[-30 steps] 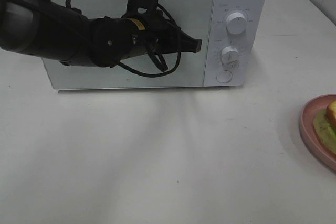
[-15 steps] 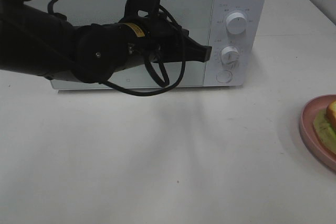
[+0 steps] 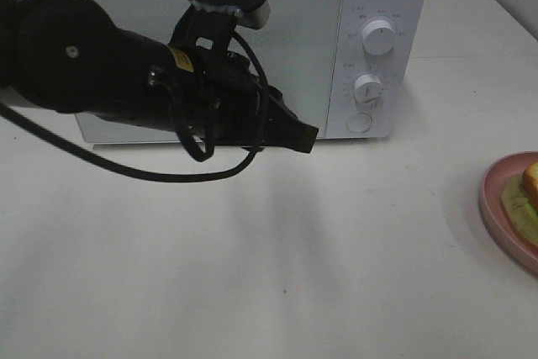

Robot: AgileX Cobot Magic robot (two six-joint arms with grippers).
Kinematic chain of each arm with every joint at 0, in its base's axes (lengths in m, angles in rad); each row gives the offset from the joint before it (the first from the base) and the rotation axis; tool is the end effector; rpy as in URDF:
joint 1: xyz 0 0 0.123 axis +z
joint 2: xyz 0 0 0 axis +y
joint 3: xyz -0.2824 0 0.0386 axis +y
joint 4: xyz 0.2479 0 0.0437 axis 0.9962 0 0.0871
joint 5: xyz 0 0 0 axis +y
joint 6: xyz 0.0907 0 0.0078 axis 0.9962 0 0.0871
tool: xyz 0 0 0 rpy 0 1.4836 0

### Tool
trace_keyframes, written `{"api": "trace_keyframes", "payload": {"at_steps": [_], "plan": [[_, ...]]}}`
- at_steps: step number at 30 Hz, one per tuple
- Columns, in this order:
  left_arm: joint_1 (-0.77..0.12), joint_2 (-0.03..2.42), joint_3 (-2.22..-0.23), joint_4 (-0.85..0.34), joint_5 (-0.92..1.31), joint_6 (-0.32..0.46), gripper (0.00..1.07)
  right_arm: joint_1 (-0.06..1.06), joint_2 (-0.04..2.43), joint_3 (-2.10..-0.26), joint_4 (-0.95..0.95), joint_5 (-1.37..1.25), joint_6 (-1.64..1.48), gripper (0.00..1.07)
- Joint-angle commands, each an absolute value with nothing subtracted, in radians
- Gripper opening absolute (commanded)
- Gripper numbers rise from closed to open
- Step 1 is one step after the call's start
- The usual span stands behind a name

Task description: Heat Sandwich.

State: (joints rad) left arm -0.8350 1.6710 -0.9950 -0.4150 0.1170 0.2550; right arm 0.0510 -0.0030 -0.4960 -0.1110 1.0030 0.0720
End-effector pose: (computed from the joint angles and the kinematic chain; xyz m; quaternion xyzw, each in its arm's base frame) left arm 0.2365 -0.2676 0.2207 0.3104 0.8508 -0.2204 0.3623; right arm -0.0024 -0.0086 0.2812 0.0093 0.8368 -0.0219 0.5470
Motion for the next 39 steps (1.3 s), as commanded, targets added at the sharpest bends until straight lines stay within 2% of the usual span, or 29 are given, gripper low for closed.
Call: {"api": "trace_keyframes", "payload": {"at_steps": [1, 2, 8, 9, 13, 16, 17, 18, 21, 22, 23, 25, 26, 28, 31, 33, 36, 37, 39], "plan": [[-0.839, 1.615, -0.992, -0.423, 0.235, 0.244, 0.94, 0.046, -0.032, -0.495, -0.115, 0.995, 0.061, 0.75], [-0.839, 1.601, -0.992, -0.418, 0.264, 0.245, 1.03, 0.046, -0.032, -0.495, -0.115, 0.995, 0.061, 0.75], [-0.839, 1.534, -0.992, -0.385, 0.393, 0.248, 1.0, 0.046, -0.032, -0.495, -0.115, 0.995, 0.061, 0.75], [-0.839, 1.507, -0.992, -0.362, 0.472, 0.248, 1.0, 0.046, -0.032, -0.495, -0.115, 0.995, 0.061, 0.75], [-0.826, 1.468, -0.992, -0.343, 0.571, 0.224, 1.0, 0.046, -0.032, -0.495, -0.115, 0.995, 0.061, 0.75], [-0.739, 1.431, -0.992, -0.326, 0.683, 0.168, 1.0, 0.046, -0.032, -0.495, -0.115, 0.995, 0.061, 0.75], [-0.683, 1.415, -0.992, -0.322, 0.737, 0.165, 1.0, 0.046, -0.032, -0.495, -0.115, 0.995, 0.061, 0.75], [-0.683, 1.415, -0.992, -0.322, 0.737, 0.165, 1.0, 0.046, -0.032, -0.495, -0.115, 0.995, 0.061, 0.75], [-0.58, 1.393, -0.992, -0.322, 0.816, 0.166, 1.0, 0.046, -0.032, -0.495, -0.115, 0.995, 0.061, 0.75], [-0.516, 1.381, -0.992, -0.316, 0.867, 0.166, 1.0, 0.046, -0.032, -0.495, -0.115, 0.995, 0.061, 0.75], [-0.516, 1.381, -0.992, -0.316, 0.867, 0.166, 1.0, 0.046, -0.032, -0.495, -0.115, 0.995, 0.061, 0.75], [-0.453, 1.371, -0.992, -0.312, 0.904, 0.166, 1.0, 0.046, -0.032, -0.495, -0.115, 0.995, 0.061, 0.75], [-0.385, 1.359, -0.992, -0.306, 0.931, 0.166, 1.0, 0.046, -0.032, -0.495, -0.115, 0.995, 0.061, 0.75], [-0.359, 1.353, -0.992, -0.304, 0.941, 0.166, 1.0, 0.046, -0.032, -0.495, -0.115, 0.995, 0.061, 0.75], [-0.237, 1.329, -0.992, -0.265, 0.986, 0.166, 1.0, 0.046, -0.032, -0.495, -0.115, 0.995, 0.061, 0.75], [-0.214, 1.323, -0.992, -0.257, 0.994, 0.165, 1.0, 0.046, -0.032, -0.495, -0.115, 0.995, 0.061, 0.75], [-0.103, 1.296, -0.992, -0.235, 1.045, 0.162, 1.0, 0.046, -0.032, -0.495, -0.115, 0.995, 0.062, 0.75], [-0.103, 1.296, -0.992, -0.235, 1.045, 0.162, 1.0, 0.046, -0.032, -0.495, -0.115, 0.995, 0.062, 0.75], [-0.043, 1.278, -0.992, -0.223, 1.074, 0.143, 1.0, 0.046, -0.032, -0.495, -0.115, 0.995, 0.062, 0.75]]}}
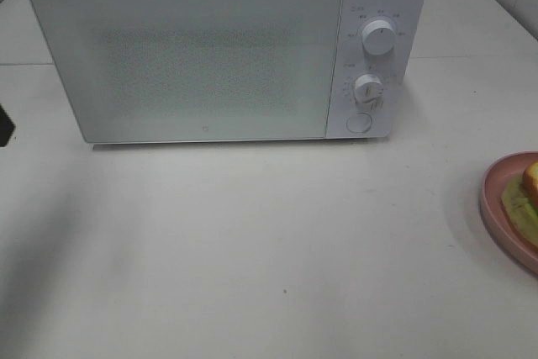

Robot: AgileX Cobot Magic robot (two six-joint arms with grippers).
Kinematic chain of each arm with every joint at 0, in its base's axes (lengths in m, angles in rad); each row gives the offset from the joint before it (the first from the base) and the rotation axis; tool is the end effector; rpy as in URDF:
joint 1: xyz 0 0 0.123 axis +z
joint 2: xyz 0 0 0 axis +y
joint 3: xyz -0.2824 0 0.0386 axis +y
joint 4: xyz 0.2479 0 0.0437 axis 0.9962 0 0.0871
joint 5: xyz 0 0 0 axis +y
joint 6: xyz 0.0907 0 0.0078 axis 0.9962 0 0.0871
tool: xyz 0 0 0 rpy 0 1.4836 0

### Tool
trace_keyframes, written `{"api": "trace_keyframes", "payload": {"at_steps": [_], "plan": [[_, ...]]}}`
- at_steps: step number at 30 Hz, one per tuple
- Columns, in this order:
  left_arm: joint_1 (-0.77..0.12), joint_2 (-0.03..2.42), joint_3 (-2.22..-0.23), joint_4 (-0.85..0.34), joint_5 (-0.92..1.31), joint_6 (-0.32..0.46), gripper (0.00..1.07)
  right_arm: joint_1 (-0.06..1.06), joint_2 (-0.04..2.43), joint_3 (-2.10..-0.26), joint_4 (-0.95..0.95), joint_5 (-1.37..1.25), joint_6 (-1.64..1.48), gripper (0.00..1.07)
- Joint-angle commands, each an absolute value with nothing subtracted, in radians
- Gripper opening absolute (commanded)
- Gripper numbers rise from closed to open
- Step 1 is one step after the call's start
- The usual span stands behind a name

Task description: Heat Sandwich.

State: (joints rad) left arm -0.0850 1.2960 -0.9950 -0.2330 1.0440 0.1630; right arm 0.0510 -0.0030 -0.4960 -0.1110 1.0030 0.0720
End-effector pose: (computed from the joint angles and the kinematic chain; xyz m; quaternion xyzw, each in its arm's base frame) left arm 0.2362 -0.0384 0.2889 0.0796 0.9788 -0.1022 0.1589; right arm -0.0024 -0.0086 0.2812 0.0093 0.8368 -0.0219 0.5470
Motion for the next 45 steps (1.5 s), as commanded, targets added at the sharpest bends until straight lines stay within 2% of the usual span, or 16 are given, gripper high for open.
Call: {"api": "trace_keyframes", "payload": {"at_steps": [1, 4, 6, 10, 14, 26, 29, 45], "plan": [[0.007, 1.25, -0.992, -0.213, 1.094, 0.138, 1.0, 0.046, -0.032, -0.495, -0.115, 0.995, 0.062, 0.75], [0.046, 1.217, -0.992, -0.205, 1.105, 0.138, 1.0, 0.046, -0.032, -0.495, -0.115, 0.995, 0.062, 0.75], [0.082, 1.155, -0.992, -0.181, 1.107, 0.11, 1.0, 0.046, -0.032, -0.495, -0.115, 0.995, 0.062, 0.75], [0.083, 1.073, -0.991, -0.1, 1.108, 0.051, 1.0, 0.046, -0.032, -0.495, -0.115, 0.995, 0.062, 0.75], [0.083, 0.978, -0.94, -0.049, 1.096, 0.032, 1.0, 0.046, -0.032, -0.495, -0.115, 0.995, 0.062, 0.75], [0.077, 0.666, -0.671, -0.055, 1.044, 0.034, 1.0, 0.046, -0.032, -0.495, -0.115, 0.995, 0.062, 0.75], [0.051, 0.575, -0.611, -0.07, 1.05, 0.034, 1.0, 0.046, -0.032, -0.495, -0.115, 0.995, 0.062, 0.75], [0.033, 0.306, -0.517, -0.068, 1.073, 0.008, 1.0, 0.046, -0.032, -0.495, -0.115, 0.995, 0.062, 0.75]]}}
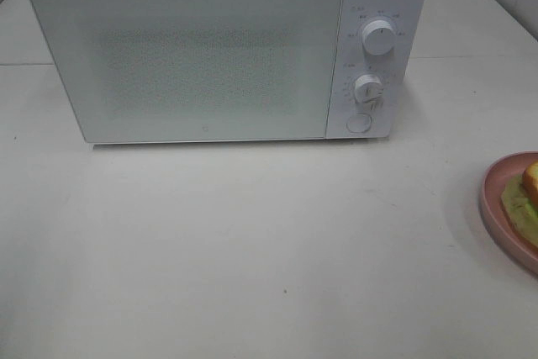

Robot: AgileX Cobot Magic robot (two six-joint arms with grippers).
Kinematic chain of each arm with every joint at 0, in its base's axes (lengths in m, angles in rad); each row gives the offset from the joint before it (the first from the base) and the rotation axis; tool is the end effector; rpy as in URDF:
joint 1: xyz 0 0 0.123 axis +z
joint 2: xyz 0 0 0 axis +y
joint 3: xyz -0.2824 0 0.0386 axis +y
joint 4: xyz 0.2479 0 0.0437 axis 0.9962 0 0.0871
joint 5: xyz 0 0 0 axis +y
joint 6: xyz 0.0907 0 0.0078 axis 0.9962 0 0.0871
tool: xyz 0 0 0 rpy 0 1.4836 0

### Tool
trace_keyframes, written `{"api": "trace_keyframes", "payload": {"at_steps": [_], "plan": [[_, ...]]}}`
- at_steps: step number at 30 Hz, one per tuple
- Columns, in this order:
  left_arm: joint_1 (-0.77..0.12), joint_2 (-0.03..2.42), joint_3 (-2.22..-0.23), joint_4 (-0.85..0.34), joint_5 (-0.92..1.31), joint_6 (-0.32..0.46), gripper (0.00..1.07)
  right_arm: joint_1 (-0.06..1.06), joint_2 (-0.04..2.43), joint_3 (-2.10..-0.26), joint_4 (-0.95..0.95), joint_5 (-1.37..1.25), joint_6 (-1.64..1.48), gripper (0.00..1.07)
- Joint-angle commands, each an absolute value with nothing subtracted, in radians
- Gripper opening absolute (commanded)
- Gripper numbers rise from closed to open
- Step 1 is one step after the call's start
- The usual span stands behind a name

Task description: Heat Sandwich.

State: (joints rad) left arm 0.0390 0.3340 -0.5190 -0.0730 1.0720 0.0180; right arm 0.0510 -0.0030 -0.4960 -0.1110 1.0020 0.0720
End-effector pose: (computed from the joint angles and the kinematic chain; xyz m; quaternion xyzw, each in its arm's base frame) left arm 0.0450 -0.0041 0.2754 -0.0138 0.9259 -0.0255 0.3766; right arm -0.0024 -0.0086 0.2813 0.0093 0.8365 -0.0219 0.5475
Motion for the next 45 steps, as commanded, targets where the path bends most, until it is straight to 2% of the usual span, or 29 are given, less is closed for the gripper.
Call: {"api": "trace_keyframes", "payload": {"at_steps": [1, 16, 45], "plan": [[0.033, 0.296, -0.517, -0.068, 1.073, 0.008, 1.0, 0.046, -0.032, -0.495, -0.115, 0.995, 0.062, 0.75], [0.033, -0.035, -0.517, -0.072, 1.072, 0.011, 1.0, 0.046, -0.032, -0.495, -0.115, 0.995, 0.062, 0.75], [0.033, -0.021, -0.517, -0.071, 1.072, 0.011, 1.0, 0.046, -0.032, -0.495, -0.117, 0.995, 0.062, 0.75]]}}
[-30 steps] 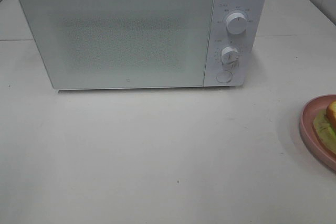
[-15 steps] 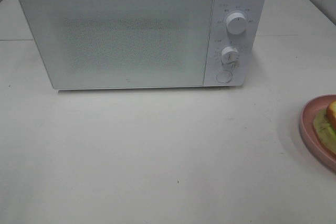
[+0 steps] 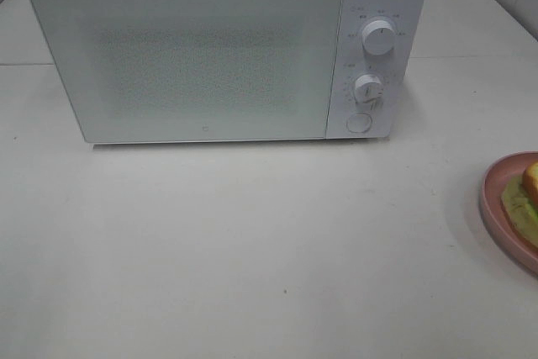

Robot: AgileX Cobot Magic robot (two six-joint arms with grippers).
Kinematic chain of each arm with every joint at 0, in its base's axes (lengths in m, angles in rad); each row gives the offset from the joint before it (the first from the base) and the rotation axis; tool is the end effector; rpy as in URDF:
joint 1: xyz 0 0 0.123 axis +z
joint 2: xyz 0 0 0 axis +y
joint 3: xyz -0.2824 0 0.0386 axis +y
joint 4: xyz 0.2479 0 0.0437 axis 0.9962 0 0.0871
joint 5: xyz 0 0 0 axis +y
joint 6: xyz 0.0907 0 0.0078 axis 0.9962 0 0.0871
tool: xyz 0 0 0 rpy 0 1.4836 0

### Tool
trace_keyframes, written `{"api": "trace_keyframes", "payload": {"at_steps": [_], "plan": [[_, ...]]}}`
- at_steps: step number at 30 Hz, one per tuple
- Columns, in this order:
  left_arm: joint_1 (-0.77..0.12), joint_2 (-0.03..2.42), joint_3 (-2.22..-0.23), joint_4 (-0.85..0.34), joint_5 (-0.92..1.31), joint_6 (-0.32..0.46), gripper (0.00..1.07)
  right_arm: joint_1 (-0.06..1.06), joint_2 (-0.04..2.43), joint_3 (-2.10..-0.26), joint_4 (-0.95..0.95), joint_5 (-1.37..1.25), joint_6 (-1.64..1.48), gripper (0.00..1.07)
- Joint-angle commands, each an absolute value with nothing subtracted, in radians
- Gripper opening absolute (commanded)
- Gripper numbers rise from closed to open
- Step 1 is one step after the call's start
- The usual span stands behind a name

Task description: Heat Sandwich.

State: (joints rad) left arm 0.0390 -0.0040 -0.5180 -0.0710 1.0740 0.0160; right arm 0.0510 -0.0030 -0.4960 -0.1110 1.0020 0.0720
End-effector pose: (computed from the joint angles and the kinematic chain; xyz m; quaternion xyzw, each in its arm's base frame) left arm -0.0080 -0.0060 0.2812 -0.0078 0.8504 -0.0210 0.5257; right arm -0.0024 -0.0086 0.2813 0.0093 0.8365 -0.0219 0.5475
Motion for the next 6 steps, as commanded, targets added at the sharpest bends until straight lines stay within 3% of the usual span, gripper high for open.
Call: {"api": "trace_keyframes", "payload": {"at_steps": [1, 6], "plan": [[0.033, -0.021, -0.517, -0.071, 1.072, 0.011, 1.0, 0.046, -0.032, -0.495, -0.117, 0.995, 0.062, 0.75], [0.033, -0.021, -0.517, -0.071, 1.072, 0.011, 1.0, 0.046, -0.032, -0.495, -0.117, 0.995, 0.062, 0.75]]}}
